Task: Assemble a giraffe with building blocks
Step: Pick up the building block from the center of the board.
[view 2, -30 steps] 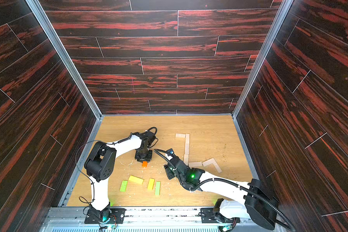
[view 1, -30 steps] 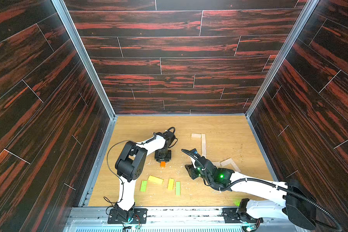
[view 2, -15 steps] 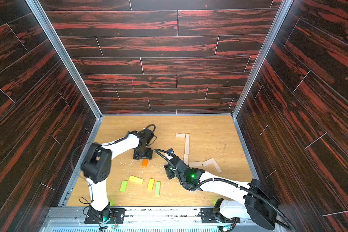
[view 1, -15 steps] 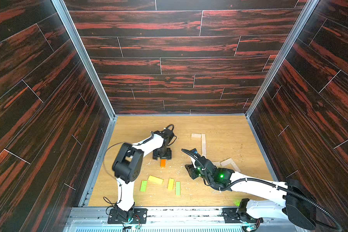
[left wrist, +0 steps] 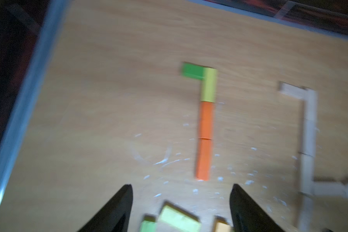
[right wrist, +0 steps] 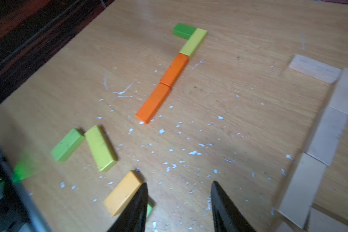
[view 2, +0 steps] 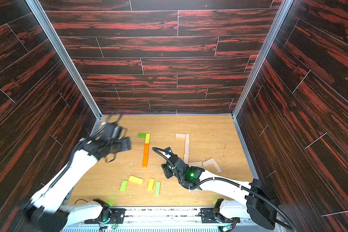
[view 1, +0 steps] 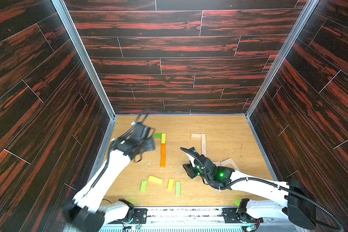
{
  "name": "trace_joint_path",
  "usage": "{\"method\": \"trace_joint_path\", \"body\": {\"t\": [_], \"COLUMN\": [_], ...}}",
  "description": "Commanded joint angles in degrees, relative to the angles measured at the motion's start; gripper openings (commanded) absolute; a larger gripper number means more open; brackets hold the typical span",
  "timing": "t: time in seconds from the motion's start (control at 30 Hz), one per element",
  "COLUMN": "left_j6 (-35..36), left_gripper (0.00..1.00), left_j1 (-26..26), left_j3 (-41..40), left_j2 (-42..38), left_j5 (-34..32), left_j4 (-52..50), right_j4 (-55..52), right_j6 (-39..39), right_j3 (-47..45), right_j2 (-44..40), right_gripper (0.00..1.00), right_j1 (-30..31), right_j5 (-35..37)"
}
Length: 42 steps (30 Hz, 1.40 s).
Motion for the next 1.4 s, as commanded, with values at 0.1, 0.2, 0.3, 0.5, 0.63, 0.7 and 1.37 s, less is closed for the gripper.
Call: {"method": "trace_joint_path", "body": {"t": [0.1,0.2,0.3,0.5,0.63,0.7,1.37], "left_j6": [-3.38,-4.88,-5.95,-8.17,-9.77,-10.46,-11.99], "left_gripper": [0.79,0.80,0.80,0.80,0.80,0.81,0.81], "left_j1": [3.98,5.37,6.47,7.99,8.64,8.66,8.67], "left_j3": [-8.51,-11.39,-12.95,-13.64,-13.43,-13.22,-13.57], "left_j2": [-8.17,-11.45,-13.66,-18.67,-21.71,-22.92,-29.29], "left_j5": [0.53,1.36,1.31,-0.99,-3.05,-4.02,-8.78], "left_j4": [-0.70,-0.09,-0.24,-1.67,-2.28,-2.60,-2.67], "right_j4": [-1.33,-1.82,-1.69,-5.24,-6.79,-7.57,-13.23], "right_j6": [-4.86,-6.51,-8.20,-15.00,-19.45,-21.60,-26.33], "right_j3": [5.25,7.47,9.27,16.71,21.29,23.21,36.30], "right_j2": [6.99,10.83,14.26,24.05,29.62,31.91,45.80], "right_gripper": [0.51,0.51,0.51,0.51,0.55,0.57,0.64], "right_j1": [6.38,9.23,10.77,13.49,13.52,13.41,7.95], "right_j5": [-0.88,-2.19,-6.00,-12.90,-15.30,-15.54,-20.95]}}
